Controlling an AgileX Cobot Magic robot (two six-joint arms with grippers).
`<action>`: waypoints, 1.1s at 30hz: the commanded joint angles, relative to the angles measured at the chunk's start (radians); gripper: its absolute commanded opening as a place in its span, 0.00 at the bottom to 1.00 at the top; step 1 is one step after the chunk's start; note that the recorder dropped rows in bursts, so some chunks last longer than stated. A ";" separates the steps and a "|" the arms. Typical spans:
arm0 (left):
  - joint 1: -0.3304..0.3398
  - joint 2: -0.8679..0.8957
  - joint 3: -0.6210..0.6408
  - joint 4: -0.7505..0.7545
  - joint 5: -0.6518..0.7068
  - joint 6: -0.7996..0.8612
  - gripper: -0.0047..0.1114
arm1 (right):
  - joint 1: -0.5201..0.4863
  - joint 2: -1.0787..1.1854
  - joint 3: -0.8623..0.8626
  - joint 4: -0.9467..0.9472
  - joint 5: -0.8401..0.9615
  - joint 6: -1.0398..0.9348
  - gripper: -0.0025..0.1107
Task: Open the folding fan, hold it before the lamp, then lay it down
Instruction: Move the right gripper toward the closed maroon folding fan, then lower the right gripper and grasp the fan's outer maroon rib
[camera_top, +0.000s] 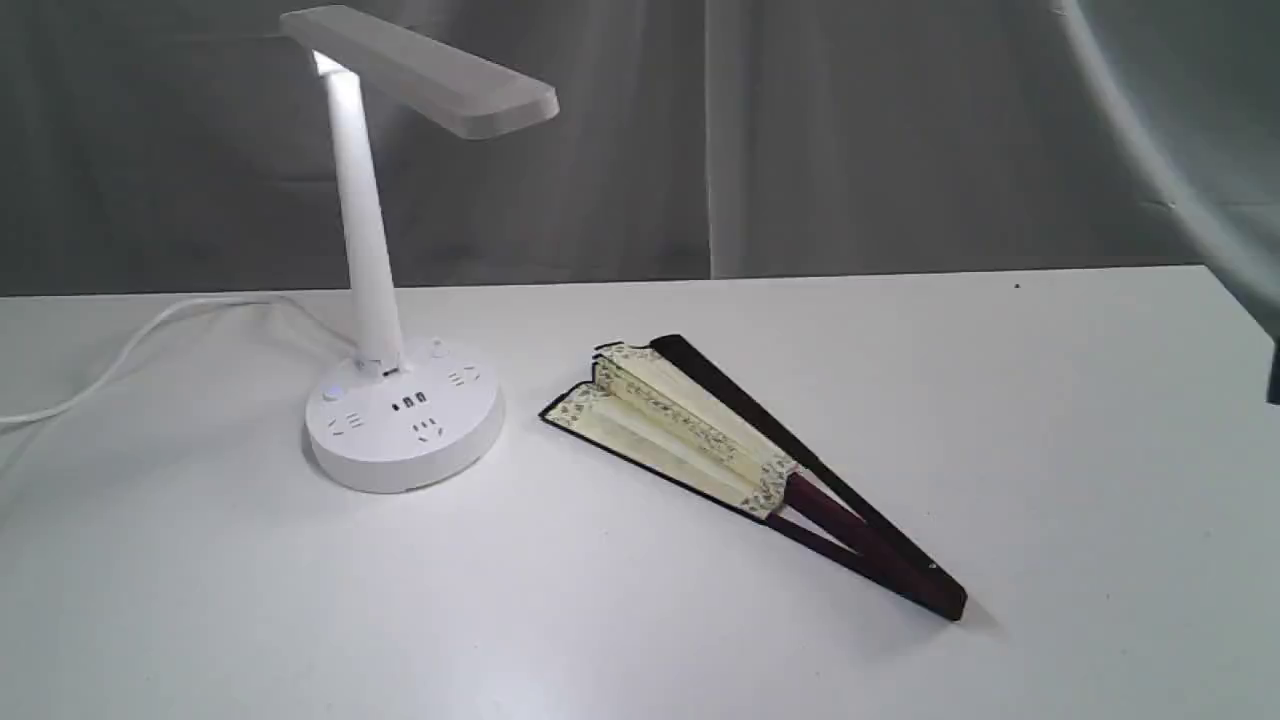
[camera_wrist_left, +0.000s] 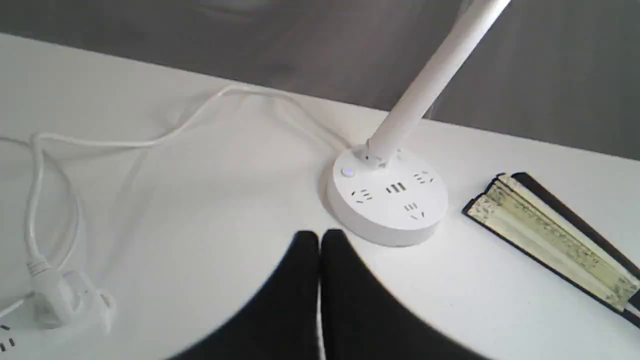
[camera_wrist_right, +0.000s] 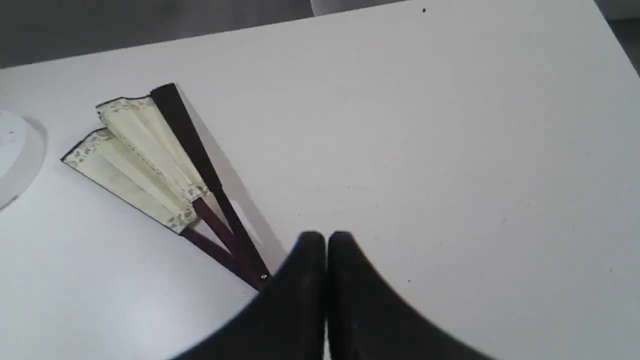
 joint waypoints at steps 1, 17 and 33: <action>-0.006 0.076 -0.004 -0.008 -0.052 -0.004 0.04 | 0.003 0.086 -0.051 0.007 -0.002 -0.037 0.02; -0.006 0.403 -0.004 -0.008 -0.072 -0.004 0.05 | 0.003 0.374 -0.132 0.336 -0.016 -0.378 0.34; -0.006 0.629 -0.105 -0.008 -0.053 0.007 0.16 | 0.003 0.607 -0.223 0.392 0.076 -0.421 0.34</action>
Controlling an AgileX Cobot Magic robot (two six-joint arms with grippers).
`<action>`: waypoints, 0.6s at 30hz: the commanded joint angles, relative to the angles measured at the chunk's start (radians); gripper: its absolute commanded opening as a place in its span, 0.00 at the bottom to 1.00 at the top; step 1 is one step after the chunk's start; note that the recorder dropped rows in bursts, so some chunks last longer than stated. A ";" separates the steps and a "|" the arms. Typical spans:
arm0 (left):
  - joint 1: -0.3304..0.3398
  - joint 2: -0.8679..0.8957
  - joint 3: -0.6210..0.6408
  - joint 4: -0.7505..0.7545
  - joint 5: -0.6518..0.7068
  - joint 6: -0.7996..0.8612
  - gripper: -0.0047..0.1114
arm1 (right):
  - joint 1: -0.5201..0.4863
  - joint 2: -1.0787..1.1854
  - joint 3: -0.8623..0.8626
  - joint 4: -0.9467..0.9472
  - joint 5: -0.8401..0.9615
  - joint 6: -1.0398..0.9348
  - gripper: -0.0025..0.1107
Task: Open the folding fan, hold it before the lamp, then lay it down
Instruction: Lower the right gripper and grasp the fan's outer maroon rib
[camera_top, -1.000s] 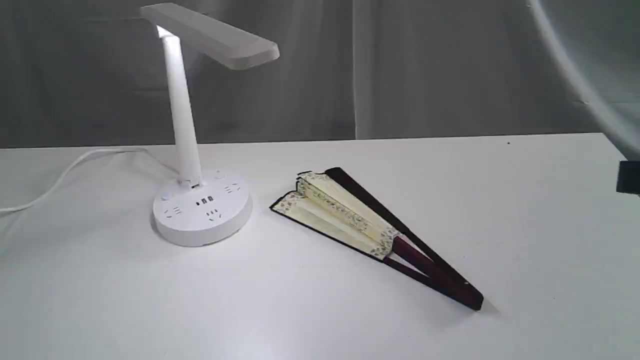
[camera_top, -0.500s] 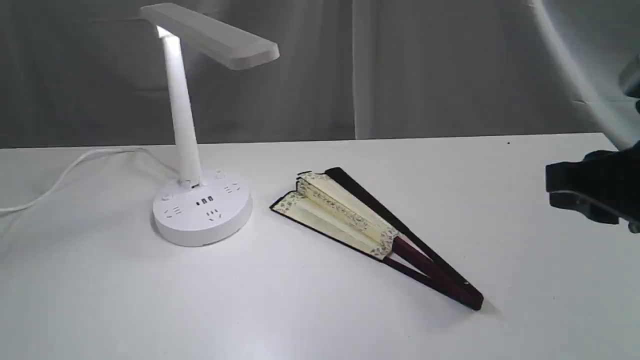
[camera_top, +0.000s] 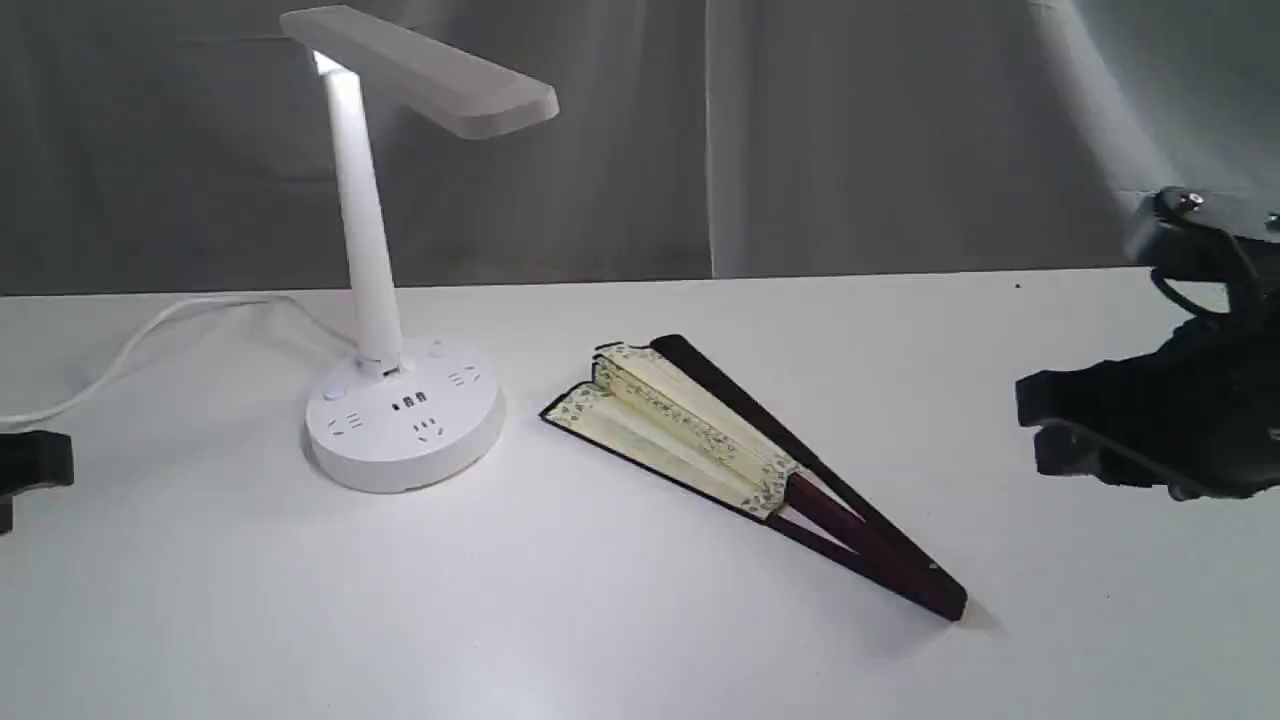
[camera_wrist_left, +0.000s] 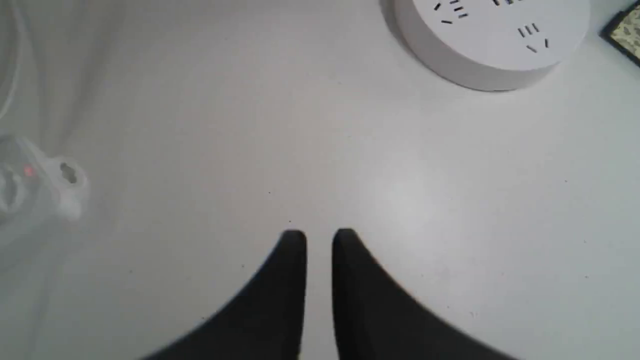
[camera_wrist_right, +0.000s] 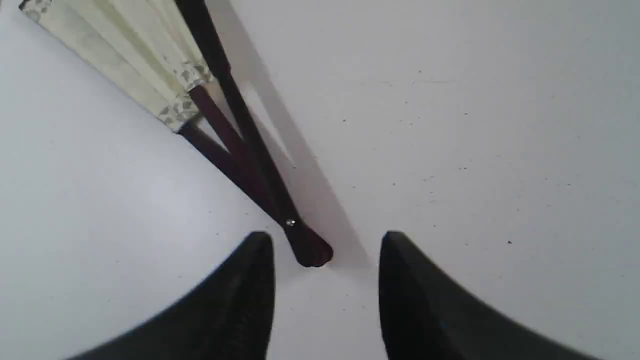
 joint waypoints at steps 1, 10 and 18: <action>-0.006 0.068 -0.054 -0.006 0.025 0.019 0.20 | 0.003 0.062 -0.069 0.038 0.052 -0.042 0.34; -0.006 0.198 -0.110 -0.006 0.040 0.024 0.22 | 0.003 0.188 -0.183 0.045 0.066 -0.044 0.44; -0.006 0.257 -0.110 -0.015 0.012 0.024 0.22 | 0.003 0.318 -0.296 0.079 0.121 -0.044 0.43</action>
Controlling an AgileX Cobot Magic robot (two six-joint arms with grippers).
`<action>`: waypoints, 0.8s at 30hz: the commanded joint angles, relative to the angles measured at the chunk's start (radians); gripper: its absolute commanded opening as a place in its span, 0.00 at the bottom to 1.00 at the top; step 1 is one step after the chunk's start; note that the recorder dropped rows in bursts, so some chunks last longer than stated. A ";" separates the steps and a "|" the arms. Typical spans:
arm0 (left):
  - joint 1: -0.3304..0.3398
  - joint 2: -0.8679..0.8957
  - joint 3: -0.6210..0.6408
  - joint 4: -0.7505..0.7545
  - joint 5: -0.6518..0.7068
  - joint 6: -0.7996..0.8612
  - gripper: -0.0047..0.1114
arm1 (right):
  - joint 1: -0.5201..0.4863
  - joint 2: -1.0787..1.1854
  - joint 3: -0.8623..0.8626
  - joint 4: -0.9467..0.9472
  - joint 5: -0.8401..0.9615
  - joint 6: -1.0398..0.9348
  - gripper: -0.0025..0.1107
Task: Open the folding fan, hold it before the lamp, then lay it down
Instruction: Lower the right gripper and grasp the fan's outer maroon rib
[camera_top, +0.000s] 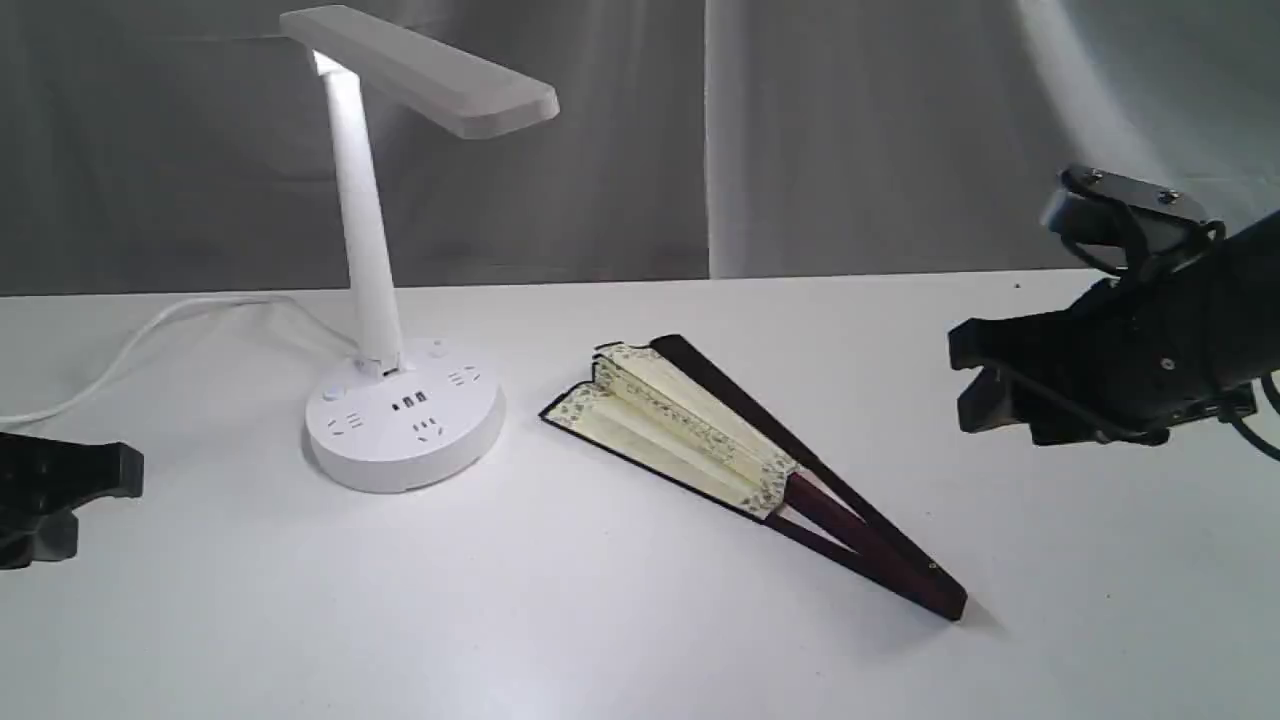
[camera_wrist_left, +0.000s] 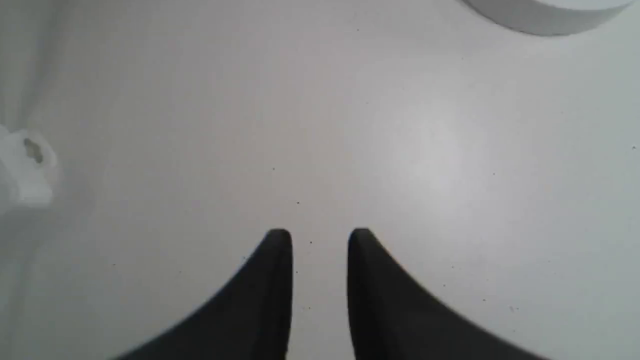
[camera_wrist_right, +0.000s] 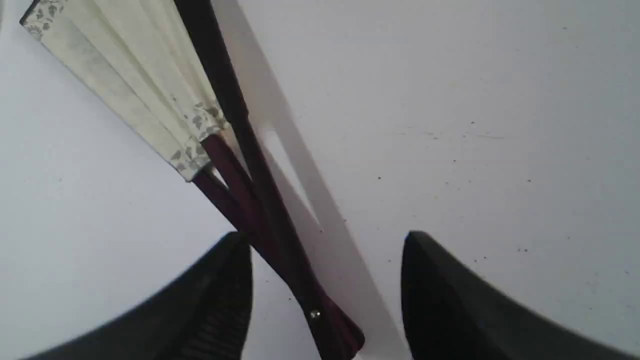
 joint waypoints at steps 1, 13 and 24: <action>-0.006 0.011 -0.007 -0.013 -0.035 0.004 0.22 | 0.005 0.050 -0.048 0.027 0.021 -0.016 0.43; -0.006 0.011 -0.007 -0.093 -0.068 0.064 0.22 | 0.022 0.192 -0.088 0.174 -0.039 -0.165 0.43; -0.006 0.012 -0.007 -0.201 -0.002 0.190 0.22 | 0.022 0.321 -0.194 0.222 0.109 -0.181 0.43</action>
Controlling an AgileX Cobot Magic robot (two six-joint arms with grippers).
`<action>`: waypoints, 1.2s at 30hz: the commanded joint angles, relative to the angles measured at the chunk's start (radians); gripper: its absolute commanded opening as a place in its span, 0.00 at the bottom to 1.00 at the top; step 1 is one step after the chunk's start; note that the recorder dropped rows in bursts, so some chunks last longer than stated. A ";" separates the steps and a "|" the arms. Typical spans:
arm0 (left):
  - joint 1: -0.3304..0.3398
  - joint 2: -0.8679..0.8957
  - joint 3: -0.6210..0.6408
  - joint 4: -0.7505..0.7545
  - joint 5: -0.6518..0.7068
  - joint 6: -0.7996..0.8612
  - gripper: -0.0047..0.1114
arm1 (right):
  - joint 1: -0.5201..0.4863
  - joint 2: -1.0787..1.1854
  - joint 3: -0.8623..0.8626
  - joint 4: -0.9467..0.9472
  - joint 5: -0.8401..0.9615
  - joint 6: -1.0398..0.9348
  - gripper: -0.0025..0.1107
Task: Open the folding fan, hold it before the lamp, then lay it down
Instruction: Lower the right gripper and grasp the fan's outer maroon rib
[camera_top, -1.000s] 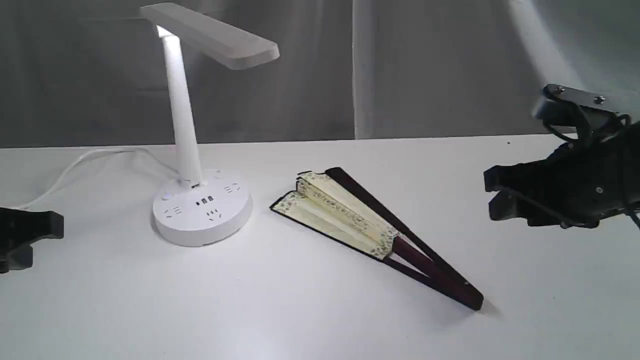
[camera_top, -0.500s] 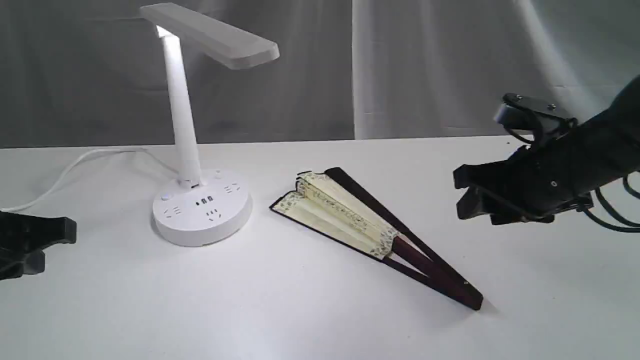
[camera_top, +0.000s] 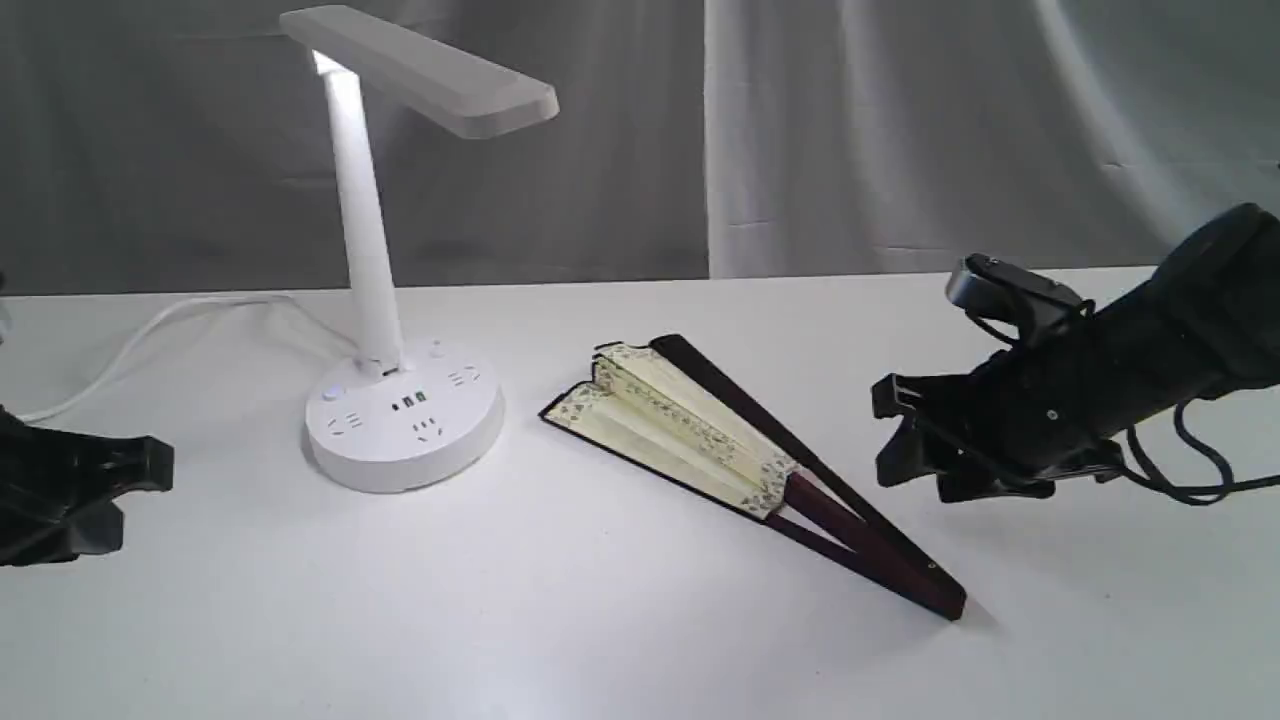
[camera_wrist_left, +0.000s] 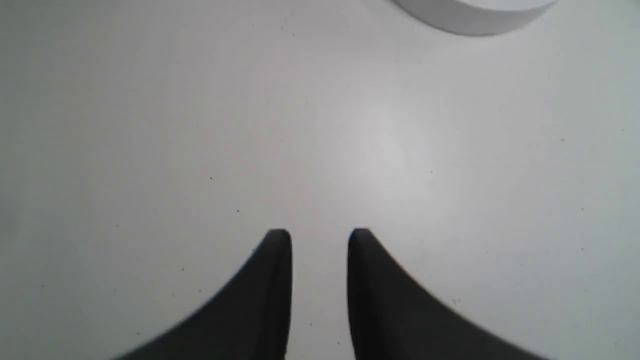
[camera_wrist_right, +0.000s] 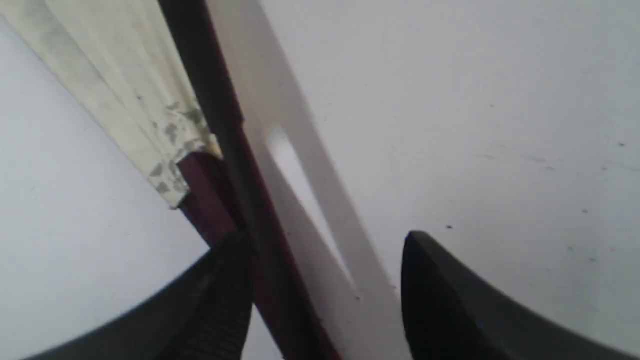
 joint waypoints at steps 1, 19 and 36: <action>-0.006 0.001 -0.007 0.000 0.027 0.011 0.22 | 0.002 0.042 -0.071 0.023 0.092 -0.010 0.43; -0.099 0.093 -0.064 0.075 0.076 0.001 0.22 | 0.002 0.124 -0.145 0.204 0.116 -0.131 0.43; -0.099 0.093 -0.071 0.070 0.050 0.001 0.22 | 0.002 0.213 -0.145 0.319 0.186 -0.177 0.43</action>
